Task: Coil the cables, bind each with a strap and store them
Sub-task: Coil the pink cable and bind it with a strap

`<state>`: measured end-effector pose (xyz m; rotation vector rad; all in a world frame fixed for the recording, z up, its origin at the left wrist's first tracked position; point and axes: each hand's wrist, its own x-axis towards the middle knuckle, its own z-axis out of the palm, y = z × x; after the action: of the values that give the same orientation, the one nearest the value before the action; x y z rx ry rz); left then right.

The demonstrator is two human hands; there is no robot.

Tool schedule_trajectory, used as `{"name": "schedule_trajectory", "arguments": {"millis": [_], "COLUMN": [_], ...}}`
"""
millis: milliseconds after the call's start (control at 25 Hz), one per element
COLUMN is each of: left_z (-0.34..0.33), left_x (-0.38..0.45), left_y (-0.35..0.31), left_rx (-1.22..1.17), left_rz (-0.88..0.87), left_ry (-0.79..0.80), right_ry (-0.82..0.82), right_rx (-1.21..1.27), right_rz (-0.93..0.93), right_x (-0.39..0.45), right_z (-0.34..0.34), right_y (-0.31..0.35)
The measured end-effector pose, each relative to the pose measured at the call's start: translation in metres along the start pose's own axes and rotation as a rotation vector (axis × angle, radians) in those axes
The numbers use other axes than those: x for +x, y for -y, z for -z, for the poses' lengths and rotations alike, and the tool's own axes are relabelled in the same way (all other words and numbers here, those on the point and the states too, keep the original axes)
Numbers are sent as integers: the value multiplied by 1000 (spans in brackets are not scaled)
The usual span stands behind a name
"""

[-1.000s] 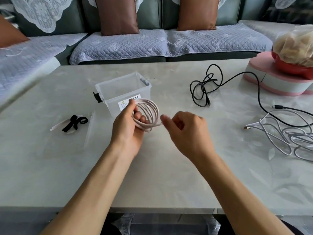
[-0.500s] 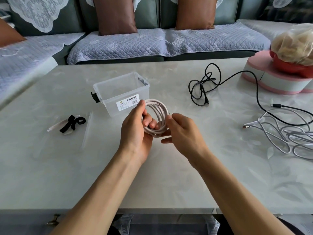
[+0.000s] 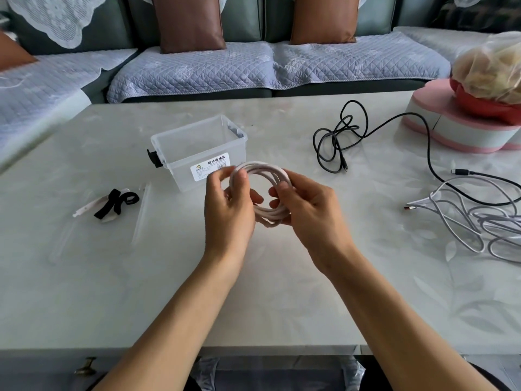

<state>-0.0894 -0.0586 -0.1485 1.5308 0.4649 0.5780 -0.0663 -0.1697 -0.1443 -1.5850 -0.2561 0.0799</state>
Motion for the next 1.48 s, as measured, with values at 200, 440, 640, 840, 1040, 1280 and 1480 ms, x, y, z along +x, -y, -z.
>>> {"name": "schedule_trajectory", "arguments": {"millis": [200, 440, 640, 840, 1040, 1280, 1480], "left_z": [6, 12, 11, 24, 34, 38, 56], "left_x": [4, 7, -8, -14, -13, -10, -9], "left_y": [-3, 6, 26, 34, 39, 46, 39], "left_rx": [54, 209, 303, 628, 935, 1004, 1134], "left_rz": [-98, -147, -24, -257, -400, -515, -537], "left_ry": [63, 170, 232, 297, 269, 306, 709], "right_ry": [78, 98, 162, 194, 257, 239, 275], "right_rx": [102, -90, -687, -773, -932, -1154, -1194], "right_rz": [-200, -169, -31, 117, 189, 232, 274], "right_x": [0, 0, -4, -9, -15, -13, -5], "right_z": [11, 17, 20, 18, 13, 14, 15], "right_y": [6, 1, -13, -19, -26, -36, -45]}}
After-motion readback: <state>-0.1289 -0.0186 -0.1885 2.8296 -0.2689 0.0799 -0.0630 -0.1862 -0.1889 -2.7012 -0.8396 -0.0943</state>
